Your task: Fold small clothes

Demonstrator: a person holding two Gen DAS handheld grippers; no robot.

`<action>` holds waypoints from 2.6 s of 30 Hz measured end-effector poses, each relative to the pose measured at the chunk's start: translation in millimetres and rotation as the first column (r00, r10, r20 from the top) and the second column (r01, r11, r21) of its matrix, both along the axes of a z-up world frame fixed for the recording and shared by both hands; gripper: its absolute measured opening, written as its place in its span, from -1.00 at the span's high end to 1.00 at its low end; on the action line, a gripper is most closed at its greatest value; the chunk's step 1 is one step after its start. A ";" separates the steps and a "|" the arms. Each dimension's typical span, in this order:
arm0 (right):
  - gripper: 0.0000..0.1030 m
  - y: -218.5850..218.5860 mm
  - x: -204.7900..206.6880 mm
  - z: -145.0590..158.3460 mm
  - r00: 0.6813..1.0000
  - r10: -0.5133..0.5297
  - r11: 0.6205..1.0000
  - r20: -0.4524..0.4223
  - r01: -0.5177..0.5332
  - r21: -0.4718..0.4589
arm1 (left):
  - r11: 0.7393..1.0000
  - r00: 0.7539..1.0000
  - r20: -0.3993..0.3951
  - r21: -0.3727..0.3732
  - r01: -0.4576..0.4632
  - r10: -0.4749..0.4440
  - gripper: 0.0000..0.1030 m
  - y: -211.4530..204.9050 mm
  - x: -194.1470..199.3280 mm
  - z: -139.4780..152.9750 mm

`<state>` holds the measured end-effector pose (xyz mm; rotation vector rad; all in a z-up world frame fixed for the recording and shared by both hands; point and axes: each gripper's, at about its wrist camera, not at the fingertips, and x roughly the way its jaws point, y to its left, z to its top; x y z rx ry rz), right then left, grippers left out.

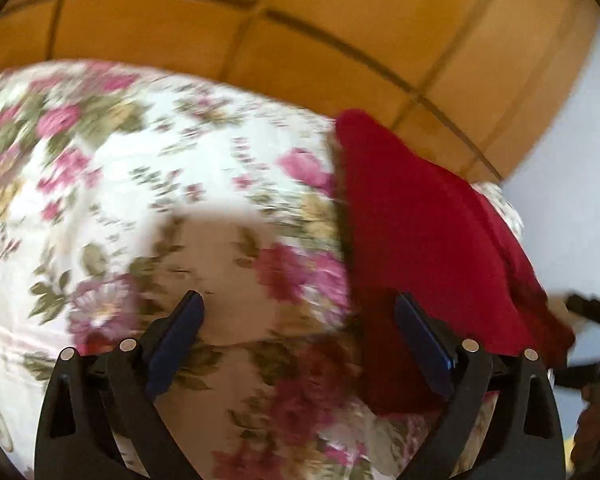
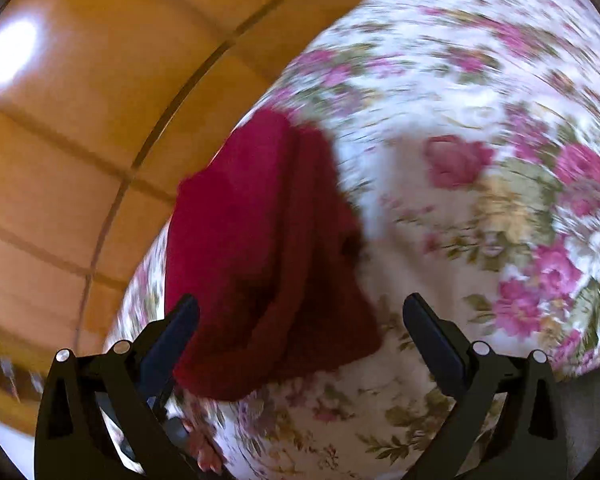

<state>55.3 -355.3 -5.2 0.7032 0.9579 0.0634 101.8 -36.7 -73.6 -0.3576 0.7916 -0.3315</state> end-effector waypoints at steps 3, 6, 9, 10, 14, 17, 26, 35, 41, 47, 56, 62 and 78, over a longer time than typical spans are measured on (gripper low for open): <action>-0.97 19.2 5.7 -3.4 0.998 0.062 0.992 -0.023 -0.064 -0.106 | 0.999 1.000 0.013 0.020 0.026 -0.026 -0.85 -7.2 0.7 -1.3; -0.96 19.7 4.4 -13.2 0.995 0.026 0.936 -0.093 -0.056 -0.347 | 0.999 0.999 -0.011 -0.021 0.039 -0.040 -0.85 -8.0 10.8 -6.9; -0.96 -11.4 -1.6 -30.8 0.979 -0.122 0.918 -0.167 0.047 -0.393 | 0.997 0.998 0.002 -0.020 0.069 -0.069 -0.92 -8.4 12.6 -11.1; -0.96 -19.7 -4.1 -37.1 0.974 -0.136 0.943 -0.182 0.071 -0.326 | 0.997 0.997 0.012 -0.014 0.077 -0.077 -0.92 -11.3 10.1 -9.9; -0.96 -18.2 -6.1 -39.4 0.974 -0.130 0.955 -0.187 0.072 -0.289 | 0.997 0.996 0.022 0.003 0.082 -0.082 -0.92 -13.4 4.7 -9.4; -0.96 -28.2 -15.4 -18.2 0.976 -0.203 0.956 -0.074 0.182 -0.228 | 0.996 0.996 0.023 -0.022 0.083 -0.083 -0.92 -9.0 3.1 -10.9; -0.96 17.3 25.4 0.8 0.996 -0.005 0.961 0.093 0.030 -0.276 | 0.996 0.996 0.032 -0.019 0.082 -0.081 -0.92 -9.1 -0.5 -9.7; -0.96 -46.9 86.0 -65.1 0.983 -0.165 0.981 -0.084 0.155 -0.120 | 0.995 0.995 0.031 -0.004 0.097 -0.097 -0.93 -12.4 2.4 -11.2; -0.96 -43.0 91.4 -64.4 0.987 -0.150 0.977 -0.065 0.138 -0.165 | 0.995 0.994 0.029 -0.018 0.101 -0.101 -0.93 -11.8 3.8 -11.8; -0.96 -42.2 42.1 -33.0 0.977 -0.213 0.977 -0.031 0.212 -0.032 | 0.989 0.992 0.078 -0.105 0.103 -0.095 -0.93 1.1 -5.1 -10.4; -0.96 -13.2 5.3 -33.1 0.987 -0.134 0.962 -0.089 0.109 -0.249 | 0.990 0.987 0.103 -0.057 0.127 -0.120 -0.93 -9.9 -11.2 -9.2; -0.96 -23.1 12.9 -54.6 0.966 -0.203 0.937 -0.159 0.144 -0.319 | 0.991 0.990 0.048 0.005 0.131 -0.131 -0.93 -18.7 -3.1 -13.9; -0.96 -5.5 11.8 -20.7 0.981 -0.182 0.911 -0.061 0.145 -0.386 | 0.989 0.991 0.037 -0.077 0.129 -0.126 -0.93 -8.3 -1.5 -13.2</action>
